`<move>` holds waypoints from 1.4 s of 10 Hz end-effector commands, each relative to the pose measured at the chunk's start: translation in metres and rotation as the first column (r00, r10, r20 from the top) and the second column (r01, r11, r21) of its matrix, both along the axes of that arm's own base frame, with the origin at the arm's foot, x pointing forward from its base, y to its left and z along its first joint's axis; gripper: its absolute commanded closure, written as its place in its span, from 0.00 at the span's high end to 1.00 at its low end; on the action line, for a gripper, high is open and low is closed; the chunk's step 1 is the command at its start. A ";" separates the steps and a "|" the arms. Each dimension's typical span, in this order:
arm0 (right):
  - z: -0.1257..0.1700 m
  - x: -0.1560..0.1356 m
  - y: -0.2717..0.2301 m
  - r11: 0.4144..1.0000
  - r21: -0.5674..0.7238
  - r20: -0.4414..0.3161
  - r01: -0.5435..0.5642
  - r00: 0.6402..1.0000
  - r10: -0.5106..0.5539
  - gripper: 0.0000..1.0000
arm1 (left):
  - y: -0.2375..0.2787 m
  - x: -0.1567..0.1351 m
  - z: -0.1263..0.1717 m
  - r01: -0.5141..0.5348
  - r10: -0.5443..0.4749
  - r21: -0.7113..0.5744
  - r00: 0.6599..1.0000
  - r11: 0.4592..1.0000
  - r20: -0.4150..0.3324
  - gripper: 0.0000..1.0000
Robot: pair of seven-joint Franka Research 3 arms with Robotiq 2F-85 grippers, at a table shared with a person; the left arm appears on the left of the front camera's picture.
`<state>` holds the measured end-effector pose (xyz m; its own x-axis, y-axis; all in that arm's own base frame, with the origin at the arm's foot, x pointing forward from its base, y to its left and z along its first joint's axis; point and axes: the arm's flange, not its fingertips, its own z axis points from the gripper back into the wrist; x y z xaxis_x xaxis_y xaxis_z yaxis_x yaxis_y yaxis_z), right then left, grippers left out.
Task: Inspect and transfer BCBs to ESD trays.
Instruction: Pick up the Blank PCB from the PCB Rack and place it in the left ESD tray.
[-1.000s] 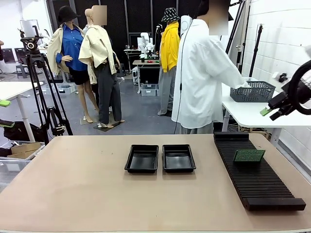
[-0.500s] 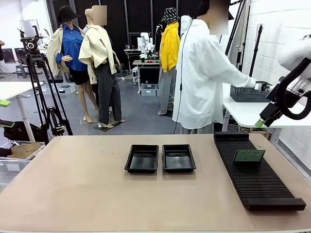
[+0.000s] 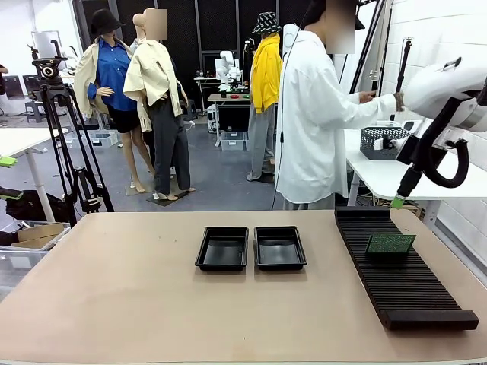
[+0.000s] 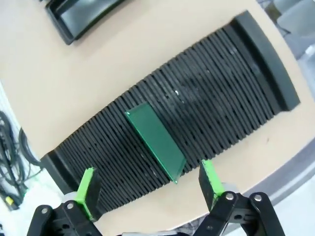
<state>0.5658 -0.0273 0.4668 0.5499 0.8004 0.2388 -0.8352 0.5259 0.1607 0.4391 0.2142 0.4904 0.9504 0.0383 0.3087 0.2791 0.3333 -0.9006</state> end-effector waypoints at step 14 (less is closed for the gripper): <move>-0.004 -0.040 0.040 0.906 -0.139 0.025 -0.399 0.914 0.406 1.00 | 0.001 -0.002 0.001 -0.008 0.008 0.001 1.000 1.000 0.003 1.00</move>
